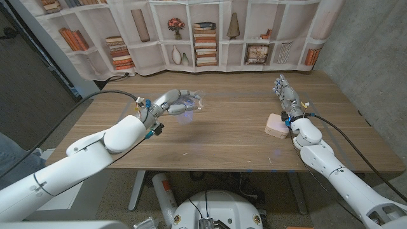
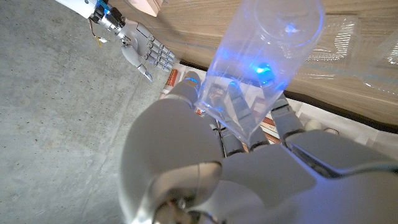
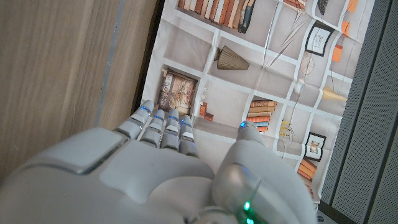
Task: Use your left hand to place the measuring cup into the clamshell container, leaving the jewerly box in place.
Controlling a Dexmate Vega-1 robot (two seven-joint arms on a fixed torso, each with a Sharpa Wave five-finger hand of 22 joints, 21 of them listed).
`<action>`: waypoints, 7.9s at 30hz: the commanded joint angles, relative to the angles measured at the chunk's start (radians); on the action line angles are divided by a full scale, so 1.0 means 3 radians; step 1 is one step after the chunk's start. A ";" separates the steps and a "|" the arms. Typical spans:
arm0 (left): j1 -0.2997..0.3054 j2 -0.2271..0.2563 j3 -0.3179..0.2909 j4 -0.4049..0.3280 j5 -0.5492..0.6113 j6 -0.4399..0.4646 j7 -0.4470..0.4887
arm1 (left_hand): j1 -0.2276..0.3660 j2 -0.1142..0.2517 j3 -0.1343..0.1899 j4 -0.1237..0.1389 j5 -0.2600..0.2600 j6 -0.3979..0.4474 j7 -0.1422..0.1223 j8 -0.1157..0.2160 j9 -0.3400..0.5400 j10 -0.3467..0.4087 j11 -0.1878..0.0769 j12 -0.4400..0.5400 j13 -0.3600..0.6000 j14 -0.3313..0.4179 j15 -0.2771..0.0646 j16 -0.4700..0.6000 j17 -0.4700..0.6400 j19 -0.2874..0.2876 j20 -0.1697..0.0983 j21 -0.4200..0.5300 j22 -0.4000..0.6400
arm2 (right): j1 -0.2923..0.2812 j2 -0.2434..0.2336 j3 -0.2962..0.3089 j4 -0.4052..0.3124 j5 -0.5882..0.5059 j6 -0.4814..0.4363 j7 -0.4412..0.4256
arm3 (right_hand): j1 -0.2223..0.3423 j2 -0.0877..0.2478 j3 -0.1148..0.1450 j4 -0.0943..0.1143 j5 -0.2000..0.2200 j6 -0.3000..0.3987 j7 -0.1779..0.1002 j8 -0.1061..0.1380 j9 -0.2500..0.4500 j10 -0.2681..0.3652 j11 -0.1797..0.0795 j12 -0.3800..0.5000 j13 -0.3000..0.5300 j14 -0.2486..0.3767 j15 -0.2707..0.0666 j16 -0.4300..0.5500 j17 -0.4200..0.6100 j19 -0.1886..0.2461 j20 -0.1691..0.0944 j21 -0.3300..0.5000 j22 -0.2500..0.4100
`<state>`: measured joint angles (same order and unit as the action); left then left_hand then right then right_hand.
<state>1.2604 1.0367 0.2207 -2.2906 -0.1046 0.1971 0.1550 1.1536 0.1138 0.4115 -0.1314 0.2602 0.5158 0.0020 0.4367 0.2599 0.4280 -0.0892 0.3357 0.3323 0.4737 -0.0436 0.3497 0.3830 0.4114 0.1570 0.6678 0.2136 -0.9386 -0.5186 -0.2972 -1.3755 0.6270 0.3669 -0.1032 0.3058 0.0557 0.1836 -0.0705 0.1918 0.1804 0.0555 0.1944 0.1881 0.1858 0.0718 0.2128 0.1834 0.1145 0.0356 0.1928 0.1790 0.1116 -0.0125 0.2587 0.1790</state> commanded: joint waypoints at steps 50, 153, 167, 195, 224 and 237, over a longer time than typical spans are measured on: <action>-0.0371 -0.0136 0.0064 0.0362 -0.0070 -0.0038 -0.0097 | 0.0010 0.0051 0.0101 -0.0013 0.0010 0.0061 -0.0008 0.0023 -0.0002 0.0059 -0.0015 -0.0040 0.0049 0.0058 -0.0031 -0.0032 0.0041 -0.0091 -0.0022 0.0088 -0.0002 | 0.0094 0.0051 -0.0040 0.0125 0.0000 -0.0008 0.0018 | -0.0001 0.0036 0.0010 -0.0034 -0.0003 0.0044 -0.0009 0.0013 0.0010 0.0056 -0.0001 0.0014 0.0012 0.0037 0.0000 -0.0013 0.0014 0.0069 -0.0005 -0.0044 0.0014; -0.1020 -0.0252 0.0227 0.1191 -0.0244 -0.0220 -0.0160 | -0.0028 0.0003 0.0217 -0.0035 -0.0022 0.0257 -0.0123 0.0085 -0.0091 0.0244 -0.0134 -0.0084 0.0141 0.0087 -0.0127 -0.0087 0.0106 -0.0285 -0.0066 0.0231 -0.0015 | 0.0131 0.0073 -0.0089 0.0095 -0.0044 -0.0070 -0.0028 | -0.0010 0.0054 0.0009 -0.0056 -0.0007 0.0050 -0.0006 0.0009 0.0011 0.0075 -0.0001 0.0010 0.0012 0.0078 -0.0023 -0.0011 0.0015 0.0161 -0.0029 -0.0097 0.0017; -0.1109 -0.0280 0.0259 0.1329 -0.0277 -0.0214 -0.0144 | -0.0017 0.0004 0.0245 -0.0043 -0.0021 0.0284 -0.0120 0.0097 -0.0100 0.0251 -0.0139 -0.0100 0.0155 0.0090 -0.0131 -0.0095 0.0115 -0.0316 -0.0071 0.0253 -0.0016 | 0.0119 0.0064 -0.0081 0.0068 -0.0058 -0.0067 -0.0056 | -0.0007 0.0055 0.0009 -0.0062 -0.0007 0.0055 -0.0002 0.0010 0.0011 0.0085 0.0000 0.0012 0.0011 0.0087 -0.0030 -0.0011 0.0014 0.0176 -0.0034 -0.0102 0.0018; -0.1357 -0.0399 0.0427 0.1683 -0.0194 -0.0211 -0.0062 | -0.0017 -0.0002 0.0285 -0.0045 -0.0023 0.0332 -0.0144 0.0118 -0.0118 0.0292 -0.0168 -0.0118 0.0180 0.0092 -0.0156 -0.0111 0.0133 -0.0378 -0.0083 0.0291 -0.0019 | 0.0123 0.0065 -0.0084 0.0058 -0.0070 -0.0090 -0.0083 | -0.0012 0.0060 0.0008 -0.0066 -0.0008 0.0058 0.0001 0.0010 0.0011 0.0090 0.0002 0.0011 0.0012 0.0089 -0.0029 -0.0014 0.0015 0.0180 -0.0031 -0.0118 0.0019; -0.1610 -0.0615 0.0585 0.2120 -0.0149 -0.0376 -0.0056 | -0.0038 -0.0014 0.0314 -0.0036 -0.0034 0.0343 -0.0166 0.0124 -0.0135 0.0301 -0.0198 -0.0151 0.0205 0.0082 -0.0170 -0.0131 0.0152 -0.0460 -0.0075 0.0323 -0.0024 | 0.0112 0.0079 -0.0097 0.0038 -0.0095 -0.0113 -0.0140 | -0.0015 0.0062 0.0007 -0.0070 -0.0008 0.0059 -0.0003 0.0010 0.0011 0.0095 0.0002 0.0010 0.0012 0.0088 -0.0028 -0.0016 0.0015 0.0185 -0.0029 -0.0130 0.0020; -0.1682 -0.0674 0.0645 0.2223 -0.0131 -0.0325 -0.0024 | -0.0042 -0.0014 0.0330 -0.0036 -0.0037 0.0356 -0.0175 0.0130 -0.0140 0.0313 -0.0198 -0.0160 0.0215 0.0079 -0.0168 -0.0138 0.0160 -0.0491 -0.0077 0.0335 -0.0026 | 0.0125 0.0070 -0.0091 0.0038 -0.0089 -0.0118 -0.0127 | -0.0015 0.0064 0.0007 -0.0073 -0.0008 0.0058 -0.0005 0.0009 0.0011 0.0094 0.0003 0.0009 0.0012 0.0088 -0.0026 -0.0017 0.0015 0.0187 -0.0028 -0.0136 0.0020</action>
<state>0.7738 0.8519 0.3990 -1.6554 -0.1467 0.0927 0.1395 1.1413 0.1035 0.5022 -0.1416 0.2513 0.6129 -0.0483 0.4674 0.2184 0.5139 -0.1432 0.2882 0.3922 0.4882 -0.0479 0.3128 0.4294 0.2700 0.1336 0.7586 0.2047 -0.9044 -0.4962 -0.3258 -1.3635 0.6000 0.3321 -0.1428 0.2926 0.0688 0.1836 -0.0899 0.1918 0.1930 0.0535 0.1944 0.1882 0.2056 0.0735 0.2128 0.1834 0.1323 0.0284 0.1888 0.1790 0.1580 -0.0231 0.2221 0.1841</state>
